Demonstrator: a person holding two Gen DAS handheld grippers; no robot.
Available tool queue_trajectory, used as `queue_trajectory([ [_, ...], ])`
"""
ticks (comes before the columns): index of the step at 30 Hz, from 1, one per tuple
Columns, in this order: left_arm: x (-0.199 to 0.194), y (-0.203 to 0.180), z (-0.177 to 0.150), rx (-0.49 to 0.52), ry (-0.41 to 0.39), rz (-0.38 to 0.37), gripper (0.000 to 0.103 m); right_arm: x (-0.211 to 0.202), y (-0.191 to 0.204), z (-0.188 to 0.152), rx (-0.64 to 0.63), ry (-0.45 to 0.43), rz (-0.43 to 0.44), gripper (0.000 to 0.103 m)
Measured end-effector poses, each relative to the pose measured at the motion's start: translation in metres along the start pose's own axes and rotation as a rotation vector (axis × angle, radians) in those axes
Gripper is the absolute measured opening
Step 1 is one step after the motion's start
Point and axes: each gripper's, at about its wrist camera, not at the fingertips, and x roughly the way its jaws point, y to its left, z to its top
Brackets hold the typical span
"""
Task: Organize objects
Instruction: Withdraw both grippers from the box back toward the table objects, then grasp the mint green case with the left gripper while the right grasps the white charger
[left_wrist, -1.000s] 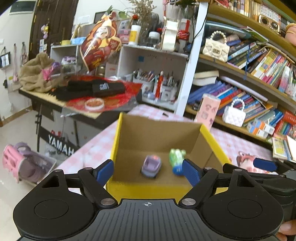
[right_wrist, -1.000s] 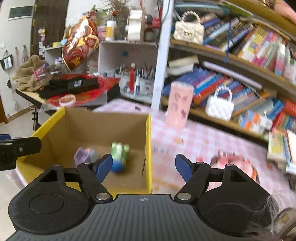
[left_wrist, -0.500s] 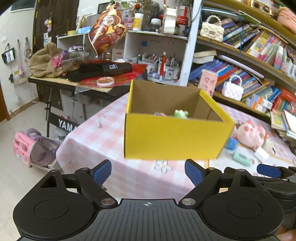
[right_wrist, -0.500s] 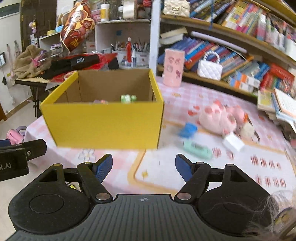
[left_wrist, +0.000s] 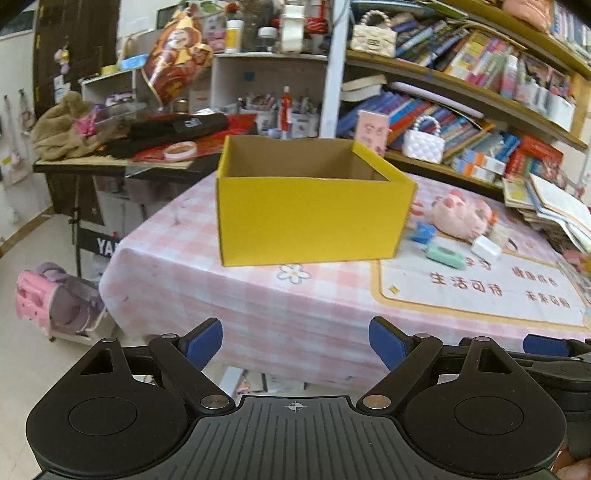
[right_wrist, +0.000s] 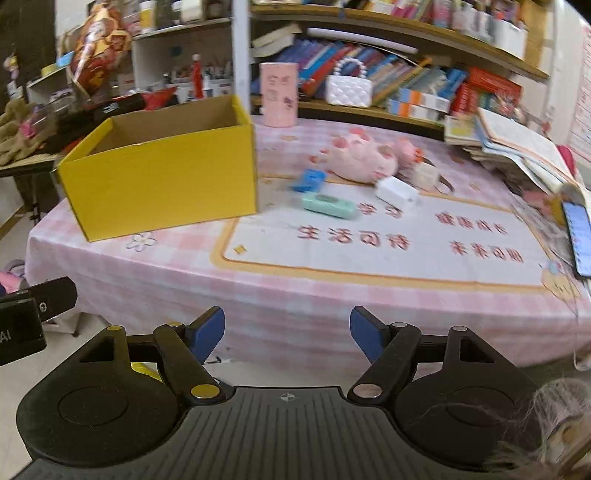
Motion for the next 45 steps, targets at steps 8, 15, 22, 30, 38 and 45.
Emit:
queue_trajectory([
  [8,0.007,-0.022,-0.002,0.04,0.023,-0.074,0.089,-0.008,-0.024,-0.008,0.049,0.016,-0.079,0.074],
  [15,0.022,-0.053,0.006,0.078,0.034,-0.137,0.091,-0.008,-0.053,-0.007,0.097,0.02,-0.151,0.075],
  [22,0.038,-0.088,0.015,0.145,0.044,-0.19,0.091,0.004,-0.088,0.002,0.165,0.036,-0.2,0.075],
  [30,0.052,-0.112,0.039,0.166,-0.004,-0.187,0.091,0.021,-0.104,0.034,0.138,-0.007,-0.179,0.075],
  [38,0.078,-0.131,0.054,0.159,0.017,-0.153,0.091,0.051,-0.123,0.064,0.14,-0.013,-0.14,0.075],
  [45,0.103,-0.152,0.066,0.125,0.042,-0.127,0.091,0.074,-0.144,0.089,0.143,-0.019,-0.106,0.075],
])
